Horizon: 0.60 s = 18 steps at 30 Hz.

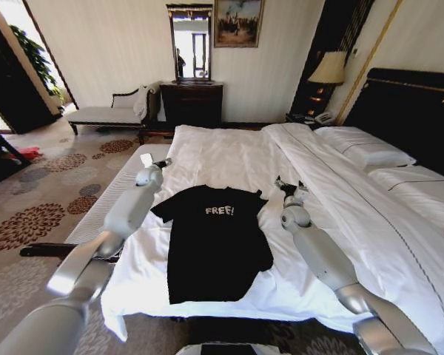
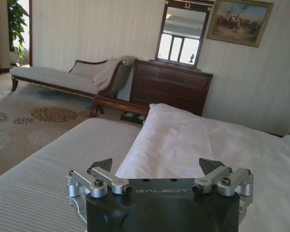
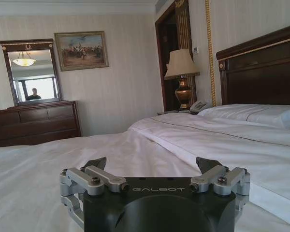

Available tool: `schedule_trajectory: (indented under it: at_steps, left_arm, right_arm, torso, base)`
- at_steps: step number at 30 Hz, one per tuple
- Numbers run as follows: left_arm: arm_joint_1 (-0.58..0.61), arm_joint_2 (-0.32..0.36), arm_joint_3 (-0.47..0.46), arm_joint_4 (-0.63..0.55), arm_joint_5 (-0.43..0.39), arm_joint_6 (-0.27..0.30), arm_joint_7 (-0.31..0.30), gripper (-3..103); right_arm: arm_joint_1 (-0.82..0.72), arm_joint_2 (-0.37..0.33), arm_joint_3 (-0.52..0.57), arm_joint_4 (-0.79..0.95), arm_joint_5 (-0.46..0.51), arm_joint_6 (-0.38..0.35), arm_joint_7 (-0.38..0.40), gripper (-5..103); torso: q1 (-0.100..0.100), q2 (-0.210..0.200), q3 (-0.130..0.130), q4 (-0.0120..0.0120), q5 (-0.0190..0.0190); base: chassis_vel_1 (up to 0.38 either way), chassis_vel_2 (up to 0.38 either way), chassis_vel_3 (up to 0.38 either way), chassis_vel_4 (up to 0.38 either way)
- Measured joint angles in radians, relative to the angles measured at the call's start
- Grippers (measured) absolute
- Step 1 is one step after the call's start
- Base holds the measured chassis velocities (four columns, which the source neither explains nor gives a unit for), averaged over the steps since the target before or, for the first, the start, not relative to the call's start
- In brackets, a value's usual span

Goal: Fold the clothes on the bed.

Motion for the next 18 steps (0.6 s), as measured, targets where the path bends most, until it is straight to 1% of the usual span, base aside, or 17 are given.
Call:
schedule_trajectory:
  at_steps: [1,3,4,5,6,7,8,9,11,12,15,17,18]
  left_arm:
    - [0.061,0.04,-0.027,-0.069,-0.031,0.011,0.002,100]
    - [0.164,0.091,-0.074,-0.15,-0.079,0.023,0.005,100]
    - [0.164,0.091,-0.074,-0.15,-0.079,0.023,0.005,100]
    - [0.262,0.123,-0.129,-0.204,-0.115,0.037,0.008,100]
    - [0.314,0.135,-0.166,-0.226,-0.124,0.044,0.013,100]
    - [0.314,0.135,-0.166,-0.226,-0.124,0.044,0.013,100]
    - [0.357,0.141,-0.2,-0.244,-0.131,0.051,0.02,100]
    - [0.401,0.142,-0.237,-0.258,-0.142,0.059,0.025,100]
    - [0.475,0.123,-0.31,-0.267,-0.176,0.071,0.035,100]
    - [0.475,0.123,-0.31,-0.267,-0.176,0.071,0.035,100]
    - [0.507,0.069,-0.366,-0.227,-0.216,0.071,0.053,100]
    - [0.5,0.036,-0.376,-0.176,-0.221,0.071,0.075,100]
    - [0.5,0.036,-0.376,-0.176,-0.221,0.071,0.075,100]
  right_arm:
    - [-0.012,-0.002,0.007,0.01,0.0,-0.001,0.0,100]
    - [-0.03,-0.003,0.017,0.022,0.0,-0.002,0.001,100]
    - [-0.03,-0.003,0.017,0.022,0.0,-0.002,0.001,100]
    - [-0.047,-0.003,0.024,0.035,0.0,-0.005,0.005,100]
    - [-0.056,-0.003,0.027,0.042,0.001,-0.008,0.008,100]
    - [-0.056,-0.003,0.027,0.042,0.001,-0.008,0.008,100]
    - [-0.065,-0.003,0.03,0.05,0.001,-0.009,0.01,100]
    - [-0.074,-0.003,0.033,0.056,0.0,-0.01,0.011,100]
    - [-0.09,-0.002,0.037,0.065,-0.001,-0.013,0.015,100]
    - [-0.09,-0.002,0.037,0.065,-0.001,-0.013,0.015,100]
    - [-0.11,0.003,0.037,0.075,-0.004,-0.018,0.026,100]
    - [-0.117,0.008,0.037,0.081,-0.008,-0.022,0.033,100]
    - [-0.117,0.008,0.037,0.081,-0.008,-0.022,0.033,100]
  torso:
    - [0.0,0.0,0.0,-0.0001,-0.0001]
    - [0.0,0.0,0.0,-0.0002,-0.0001]
    - [0.0,0.0,0.0,-0.0002,-0.0001]
    - [0.0,0.0,0.0,-0.0001,-0.0002]
    - [0.0,0.0,0.0,0.0,-0.0003]
    - [0.0,0.0,0.0,0.0,-0.0003]
    - [0.0,0.0,0.0,0.0002,-0.0001]
    - [0.0,0.0,0.0,0.0002,-0.0001]
    - [0.0,0.0,0.0,0.0002,0.0]
    - [0.0,0.0,0.0,0.0002,0.0]
    - [0.0,0.0,0.0,-0.0005,0.0001]
    - [0.0,0.0,0.0,-0.0007,0.0002]
    - [0.0,0.0,0.0,-0.0007,0.0002]
  base:
    - [0.0,0.0,0.0,0.0]
    - [0.0,0.0,0.0,0.0]
    - [0.0,0.0,0.0,0.0]
    - [0.0,0.0,0.0,0.0]
    - [0.0,0.0,0.0,0.0]
    - [0.0,0.0,0.0,0.0]
    - [0.0,0.0,0.0,0.0]
    - [0.0,0.0,0.0,0.0]
    - [0.0,0.0,0.0,0.0]
    - [0.0,0.0,0.0,0.0]
    - [0.0,0.0,0.0,0.0]
    - [0.0,0.0,0.0,0.0]
    - [0.0,0.0,0.0,0.0]
